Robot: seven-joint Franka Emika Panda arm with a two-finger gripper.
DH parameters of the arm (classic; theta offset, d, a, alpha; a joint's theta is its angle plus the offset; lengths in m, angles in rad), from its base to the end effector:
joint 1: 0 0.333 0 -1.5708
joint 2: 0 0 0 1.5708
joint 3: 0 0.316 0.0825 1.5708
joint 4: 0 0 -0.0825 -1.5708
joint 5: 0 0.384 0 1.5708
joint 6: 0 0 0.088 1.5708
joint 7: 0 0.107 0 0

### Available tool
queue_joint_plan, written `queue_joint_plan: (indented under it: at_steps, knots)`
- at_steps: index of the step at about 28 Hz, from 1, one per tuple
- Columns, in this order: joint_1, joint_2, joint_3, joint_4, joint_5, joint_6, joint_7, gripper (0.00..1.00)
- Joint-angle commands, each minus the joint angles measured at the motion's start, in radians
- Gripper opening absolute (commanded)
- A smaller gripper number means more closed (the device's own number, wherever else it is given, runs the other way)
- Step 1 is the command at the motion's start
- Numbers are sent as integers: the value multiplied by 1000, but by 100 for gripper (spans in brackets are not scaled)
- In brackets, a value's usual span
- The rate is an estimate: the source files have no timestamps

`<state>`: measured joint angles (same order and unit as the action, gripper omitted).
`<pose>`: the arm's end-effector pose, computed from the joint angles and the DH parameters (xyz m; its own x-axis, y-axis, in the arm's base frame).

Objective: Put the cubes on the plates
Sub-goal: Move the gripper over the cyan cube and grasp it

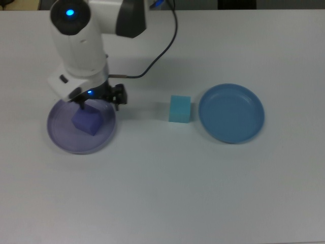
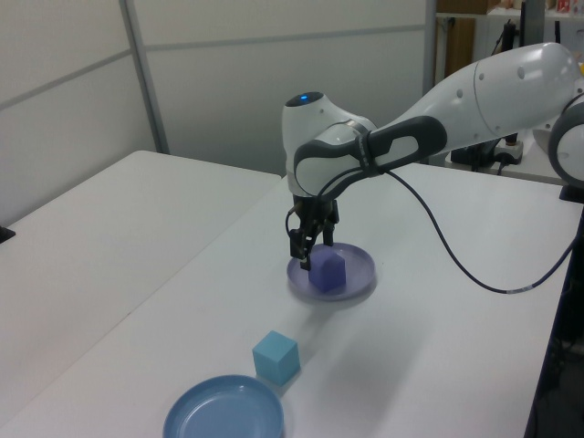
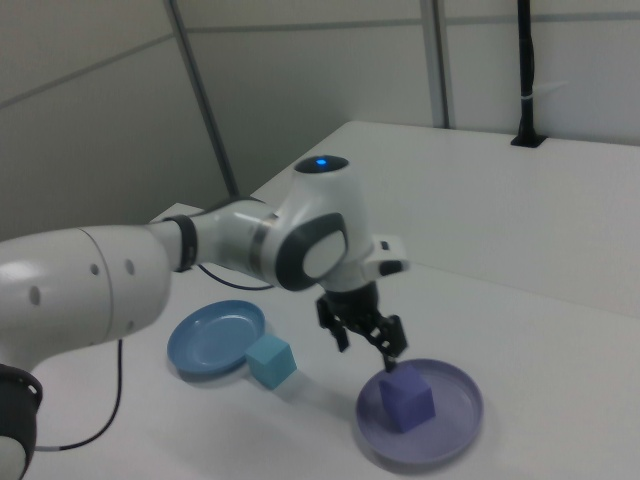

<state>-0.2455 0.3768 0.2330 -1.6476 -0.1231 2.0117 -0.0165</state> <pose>0.6599 -0.0317 0.3999 0.9992 0.0409 -0.0023 0.0410 -0.9988 0.0261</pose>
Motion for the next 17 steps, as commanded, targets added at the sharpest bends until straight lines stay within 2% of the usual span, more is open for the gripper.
queue_joint_plan:
  at_steps: [1,5,9,17]
  knots:
    - [110,-56,-3,-34,33,-92,9,100]
    - [152,-64,-3,-49,52,-97,53,100]
    - [225,-55,-3,-52,83,-77,90,100]
    - [295,8,-4,-58,66,-16,178,100]
